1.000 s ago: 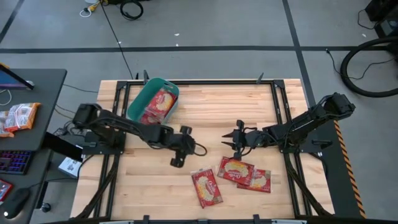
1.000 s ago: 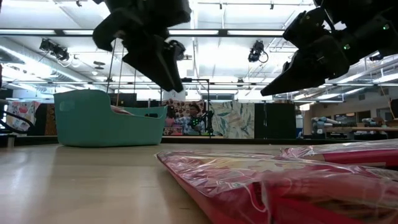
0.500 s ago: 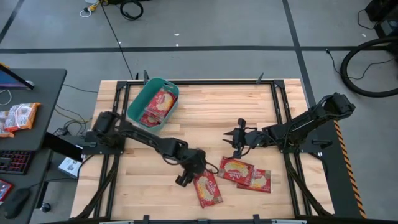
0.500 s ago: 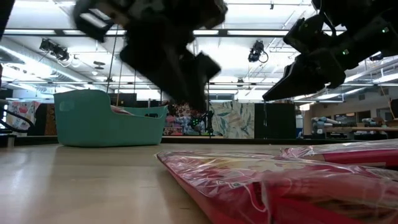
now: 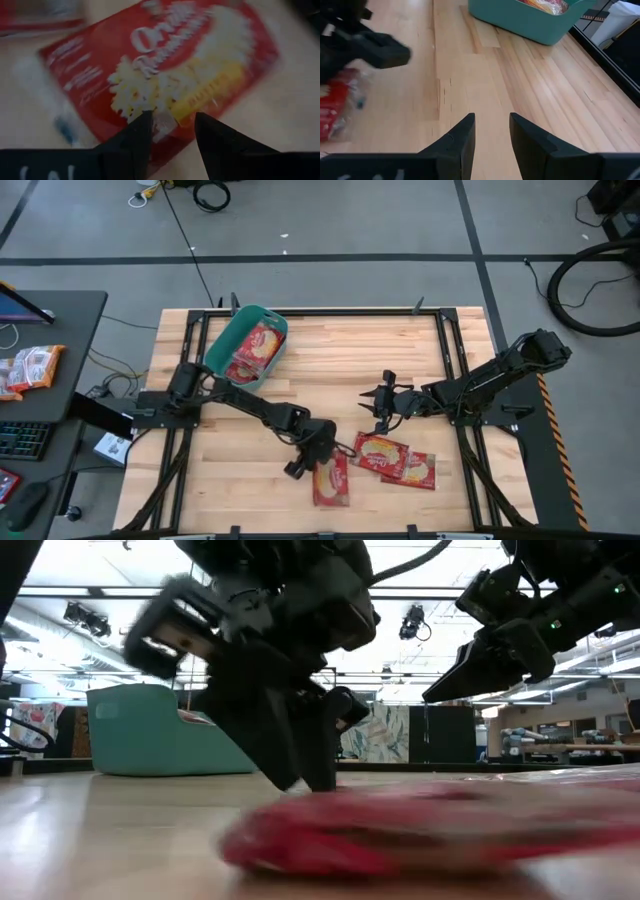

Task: Sort popcorn bags into baskets
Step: Put the red popcorn bag into the green bin

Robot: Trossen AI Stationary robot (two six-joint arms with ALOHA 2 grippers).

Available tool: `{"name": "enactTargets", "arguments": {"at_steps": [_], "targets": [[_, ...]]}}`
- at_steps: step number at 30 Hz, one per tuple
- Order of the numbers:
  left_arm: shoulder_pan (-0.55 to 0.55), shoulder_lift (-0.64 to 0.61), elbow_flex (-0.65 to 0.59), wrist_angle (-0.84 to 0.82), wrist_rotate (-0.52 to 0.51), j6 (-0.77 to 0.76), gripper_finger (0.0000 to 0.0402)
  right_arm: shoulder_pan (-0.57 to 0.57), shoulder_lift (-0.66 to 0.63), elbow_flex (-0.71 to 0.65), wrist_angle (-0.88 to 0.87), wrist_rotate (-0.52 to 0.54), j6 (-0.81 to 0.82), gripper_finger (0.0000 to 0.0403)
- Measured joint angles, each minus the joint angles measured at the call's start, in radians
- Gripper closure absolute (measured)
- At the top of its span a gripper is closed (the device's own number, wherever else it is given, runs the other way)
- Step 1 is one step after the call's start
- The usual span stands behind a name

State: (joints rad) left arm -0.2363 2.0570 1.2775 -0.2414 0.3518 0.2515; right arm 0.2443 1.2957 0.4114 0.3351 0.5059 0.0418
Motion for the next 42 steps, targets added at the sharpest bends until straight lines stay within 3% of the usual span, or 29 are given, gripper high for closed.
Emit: {"name": "enactTargets", "arguments": {"at_steps": [3,14,20,30,42], "targets": [[0.012,-0.011,0.003,-0.04,-0.144,0.01,0.0246,0.0,0.0,0.0,0.0,0.002,0.0,0.0277],[0.132,-0.075,-0.003,-0.312,-0.476,0.003,0.0246,0.0,0.0,0.0,0.0,0.001,0.0,0.0277],[0.156,-0.196,-0.002,-0.321,-0.498,0.044,0.0246,0.0,0.0,0.0,0.006,-0.007,-0.018,0.0277],[0.142,-0.16,-0.011,-0.314,-0.503,0.027,0.0246,0.002,0.096,0.001,0.09,-0.005,-0.045,0.0277],[0.034,-0.136,-0.011,-0.506,-0.779,0.074,0.0246,-0.003,0.131,0.001,0.168,-0.041,-0.045,0.0277]]}}
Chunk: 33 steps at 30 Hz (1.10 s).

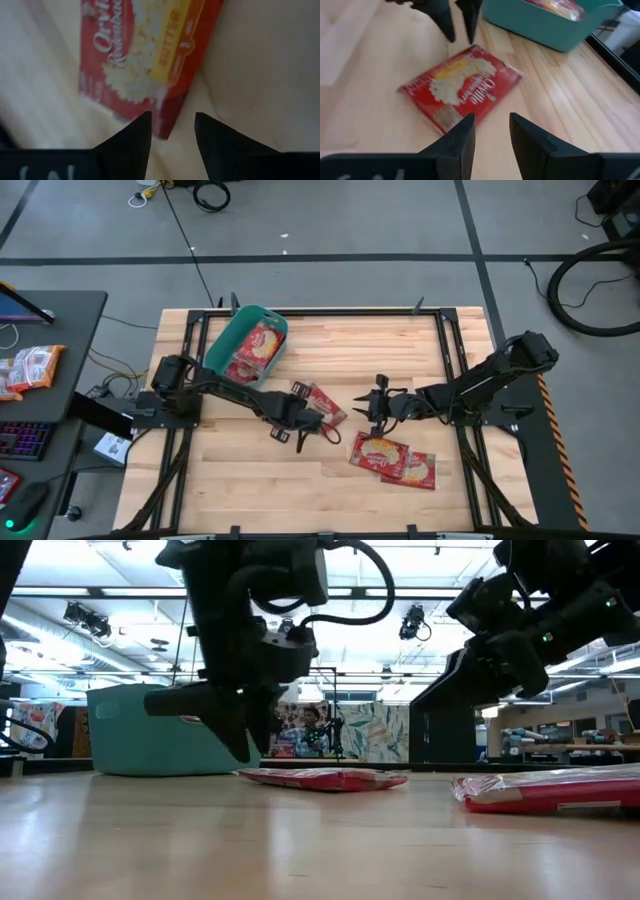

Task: Sort popcorn bags into baskets
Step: Put the red popcorn bag into the green bin

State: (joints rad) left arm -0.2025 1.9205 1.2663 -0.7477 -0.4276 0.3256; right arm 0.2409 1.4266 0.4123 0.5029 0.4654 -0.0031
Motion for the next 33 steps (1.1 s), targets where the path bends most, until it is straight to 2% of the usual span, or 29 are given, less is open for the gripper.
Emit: {"name": "enactTargets", "arguments": {"at_steps": [3,8,14,33], "targets": [[-0.01,0.0,0.0,-0.024,-0.074,-0.012,0.0246,0.0,0.015,0.003,0.008,-0.014,0.0,0.0277],[-0.01,-0.002,-0.062,-0.002,-0.087,-0.018,0.0246,0.0,0.032,0.008,0.036,-0.017,0.0,0.0277],[-0.032,-0.002,-0.128,0.085,-0.225,0.018,0.0246,-0.001,0.041,0.012,0.05,-0.02,-0.019,0.0277],[-0.035,-0.003,-0.195,0.231,-0.231,0.029,0.0247,-0.002,0.043,0.012,0.072,-0.022,-0.024,0.0277]]}}
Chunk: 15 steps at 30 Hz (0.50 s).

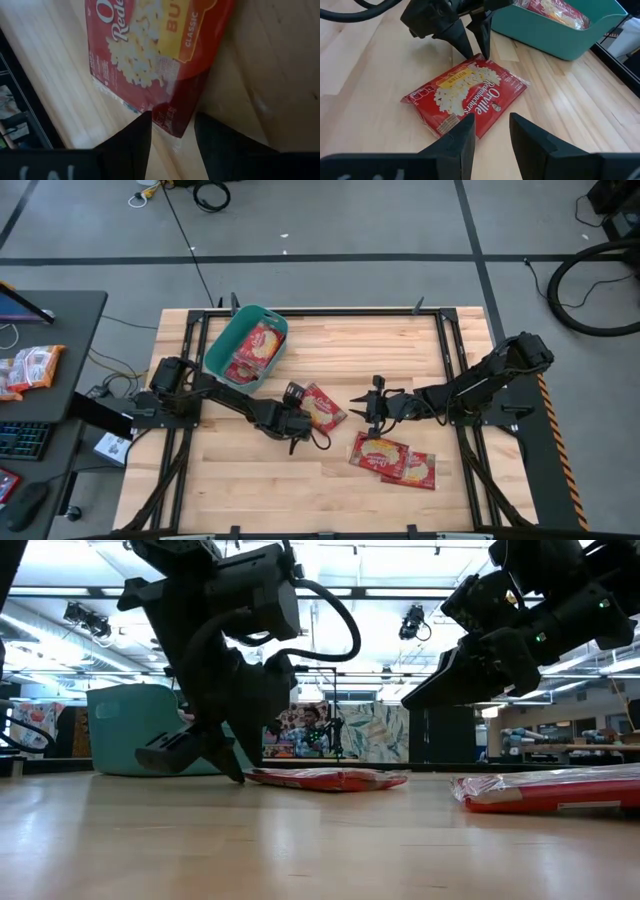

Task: Sort popcorn bags into baskets
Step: Put the red popcorn bag into the green bin

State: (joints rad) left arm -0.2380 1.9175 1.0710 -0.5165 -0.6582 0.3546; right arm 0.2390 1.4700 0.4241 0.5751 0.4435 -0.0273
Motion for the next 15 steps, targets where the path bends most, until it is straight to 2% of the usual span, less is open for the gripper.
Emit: {"name": "enactTargets", "arguments": {"at_steps": [7,15], "targets": [[0.018,0.0,0.0,0.001,0.001,-0.002,0.0273,0.0,0.0,0.0,0.0,0.0,-0.001,0.0277],[0.04,0.0,0.0,0.001,0.006,0.0,0.0347,0.0,0.0,0.0,0.0,0.0,-0.002,0.0277]]}}
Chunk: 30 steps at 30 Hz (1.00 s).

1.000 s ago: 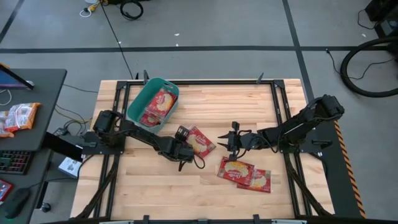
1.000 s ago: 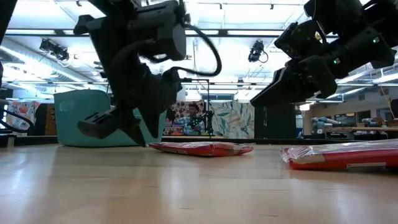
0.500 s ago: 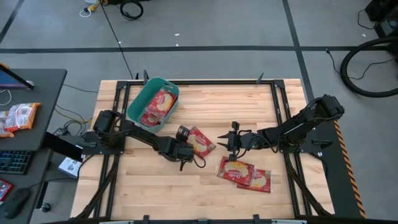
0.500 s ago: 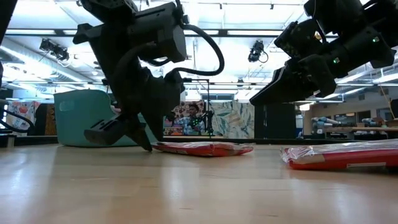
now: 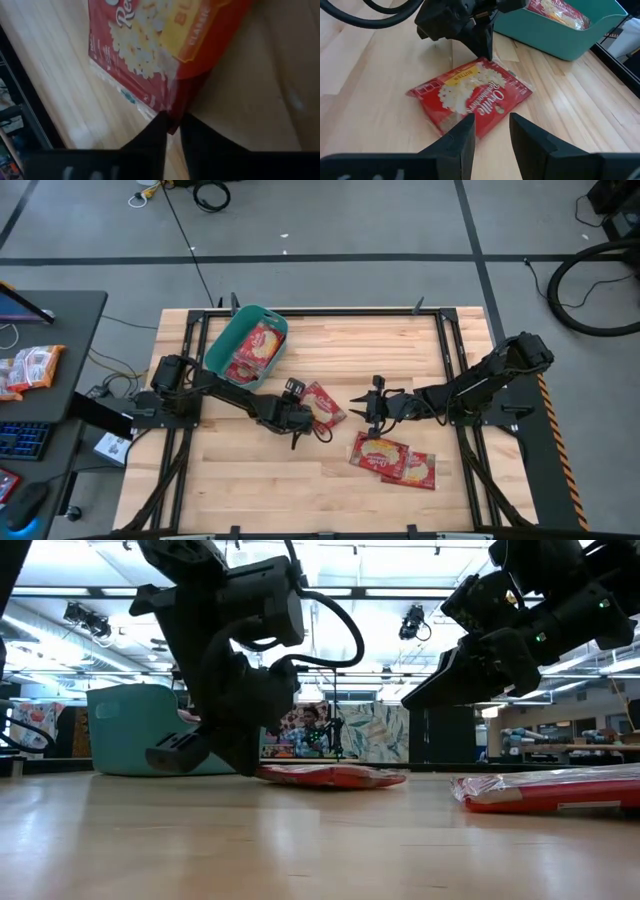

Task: Sort popcorn bags into baskets
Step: Put the red popcorn bag into the green bin

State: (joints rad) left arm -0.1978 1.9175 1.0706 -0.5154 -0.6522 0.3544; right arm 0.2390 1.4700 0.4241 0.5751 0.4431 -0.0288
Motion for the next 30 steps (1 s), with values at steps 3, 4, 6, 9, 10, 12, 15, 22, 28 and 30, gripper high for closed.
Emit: {"name": "enactTargets", "arguments": {"at_steps": [3,4,6,9,10,12,15,22,28,30], "targets": [[-0.001,0.0,0.0,0.004,-0.014,0.007,0.0388,0.0,0.0,0.0,0.0,0.0,0.0,0.0277],[-0.001,0.0,0.002,0.003,-0.022,0.007,0.0392,0.0,0.0,0.0,0.0,0.0,0.0,0.0277],[0.0,0.0,0.012,-0.003,-0.04,0.006,0.0393,0.0,0.0,0.0,0.0,0.0,0.0,0.0277],[0.0,-0.009,0.039,-0.007,-0.043,0.005,0.0397,0.0,0.0,0.0,0.0,0.0,0.002,0.0277],[0.0,-0.016,0.047,-0.009,-0.043,0.006,0.0397,0.0,0.0,0.0,0.0,0.0,0.006,0.0277],[0.002,-0.043,0.057,-0.013,-0.042,0.006,0.0398,0.0,0.0,0.0,0.0,0.0,0.006,0.0277],[0.008,-0.087,0.074,-0.056,-0.039,-0.004,0.0399,0.001,0.0,0.0,0.001,0.002,0.002,0.0277],[0.049,-0.22,0.153,-0.197,-0.029,-0.135,0.04,0.002,-0.011,0.0,0.023,0.103,-0.019,0.0277],[0.069,-0.326,0.159,-0.203,-0.065,-0.161,0.04,0.003,-0.011,-0.001,0.03,0.115,-0.027,0.0277],[0.069,-0.352,0.159,-0.206,-0.084,-0.161,0.0401,0.003,-0.011,-0.001,0.03,0.126,-0.034,0.0277]]}}
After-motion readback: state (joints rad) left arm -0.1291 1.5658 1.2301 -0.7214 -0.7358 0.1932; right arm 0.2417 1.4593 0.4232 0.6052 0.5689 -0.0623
